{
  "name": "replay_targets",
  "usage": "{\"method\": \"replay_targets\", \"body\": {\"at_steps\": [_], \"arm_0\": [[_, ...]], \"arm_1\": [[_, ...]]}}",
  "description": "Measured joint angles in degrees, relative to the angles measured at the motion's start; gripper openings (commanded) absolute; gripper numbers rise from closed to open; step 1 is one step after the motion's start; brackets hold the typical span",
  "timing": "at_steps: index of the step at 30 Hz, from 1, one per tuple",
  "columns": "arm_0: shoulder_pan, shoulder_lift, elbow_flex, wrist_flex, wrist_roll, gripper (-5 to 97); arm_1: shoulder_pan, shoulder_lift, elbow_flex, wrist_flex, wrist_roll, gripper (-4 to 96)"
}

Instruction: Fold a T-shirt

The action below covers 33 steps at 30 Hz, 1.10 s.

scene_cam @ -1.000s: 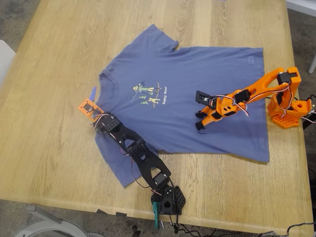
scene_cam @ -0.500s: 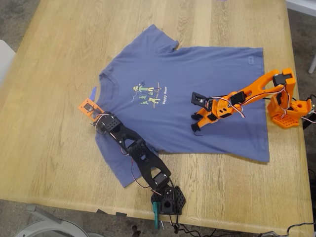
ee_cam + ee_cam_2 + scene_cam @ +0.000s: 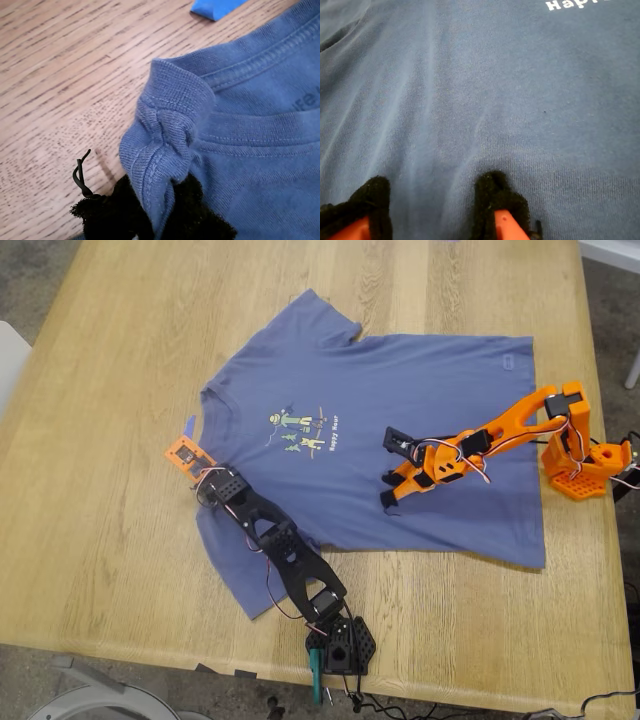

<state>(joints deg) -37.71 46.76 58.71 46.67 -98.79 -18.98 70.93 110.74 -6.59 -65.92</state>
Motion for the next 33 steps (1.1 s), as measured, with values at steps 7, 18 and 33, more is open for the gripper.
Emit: {"method": "replay_targets", "body": {"at_steps": [7, 18, 33], "arm_0": [[1.8, 1.9, 0.9, 2.2, 0.0, 0], [4.5, 8.3, 6.2, 4.9, 0.0, 0], [10.5, 19.4, 19.2, 2.8, -1.5, 0]], "arm_1": [[-1.2, -4.8, -5.3, 2.4, 0.7, 27.0], [-2.8, -11.6, -15.6, 9.5, 1.1, 15.7], [-2.5, -12.3, -17.9, 16.6, -2.0, 0.0]]}}
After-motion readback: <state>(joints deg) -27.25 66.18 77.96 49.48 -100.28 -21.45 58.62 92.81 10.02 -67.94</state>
